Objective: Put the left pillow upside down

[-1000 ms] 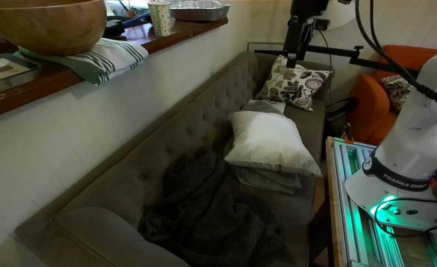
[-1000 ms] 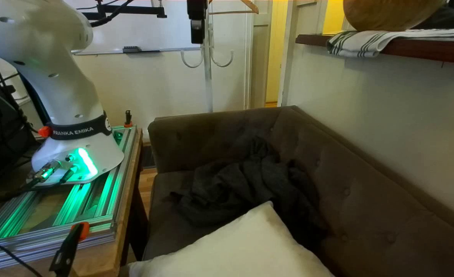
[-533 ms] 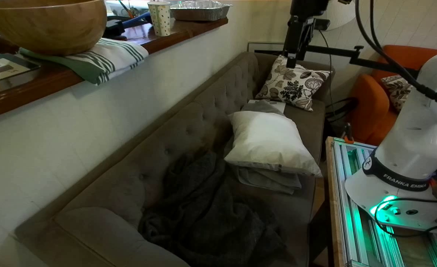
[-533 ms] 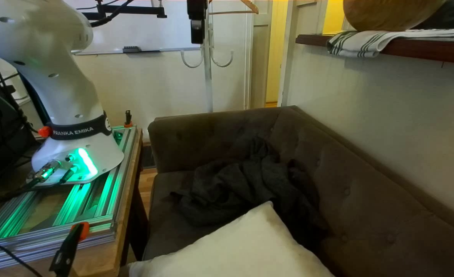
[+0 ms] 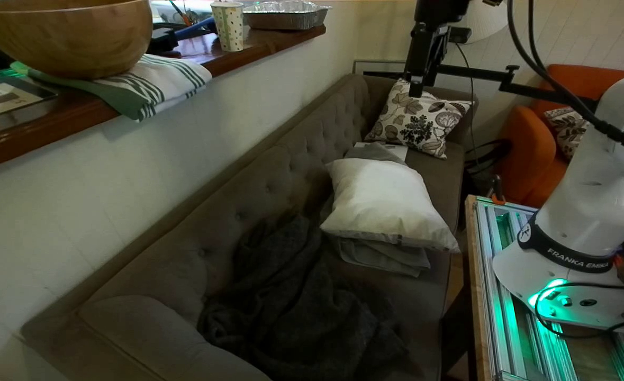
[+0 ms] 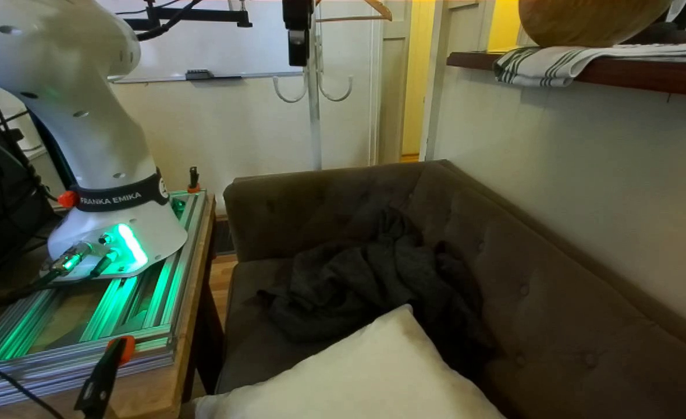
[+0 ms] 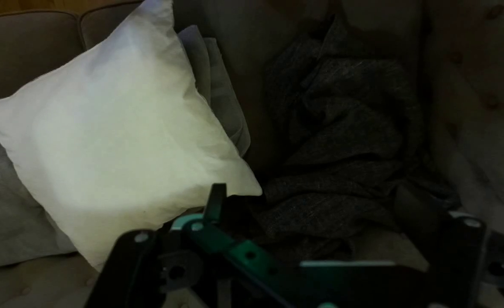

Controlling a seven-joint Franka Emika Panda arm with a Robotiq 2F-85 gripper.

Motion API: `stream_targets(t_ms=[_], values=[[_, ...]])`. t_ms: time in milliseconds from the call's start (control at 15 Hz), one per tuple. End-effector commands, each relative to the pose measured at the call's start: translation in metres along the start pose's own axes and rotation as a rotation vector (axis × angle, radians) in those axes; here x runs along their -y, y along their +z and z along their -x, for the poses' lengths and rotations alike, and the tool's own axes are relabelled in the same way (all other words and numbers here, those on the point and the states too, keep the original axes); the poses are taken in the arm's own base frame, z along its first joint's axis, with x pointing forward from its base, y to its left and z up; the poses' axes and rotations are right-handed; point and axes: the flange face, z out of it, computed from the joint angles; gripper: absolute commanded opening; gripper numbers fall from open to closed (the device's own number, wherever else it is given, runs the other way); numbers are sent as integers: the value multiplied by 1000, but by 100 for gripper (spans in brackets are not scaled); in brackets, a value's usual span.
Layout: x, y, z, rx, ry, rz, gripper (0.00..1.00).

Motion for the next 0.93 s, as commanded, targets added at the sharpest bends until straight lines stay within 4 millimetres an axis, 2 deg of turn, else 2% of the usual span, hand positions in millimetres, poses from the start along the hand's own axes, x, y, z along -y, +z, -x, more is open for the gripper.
stream_targets(t_ms=[0, 267, 600, 867], values=[[0, -1, 0, 1, 0, 0, 100], [-35, 30, -23, -20, 207, -45, 100], [-86, 99, -40, -19, 477, -37, 100], [-112, 148, -60, -6, 679, -23, 100]])
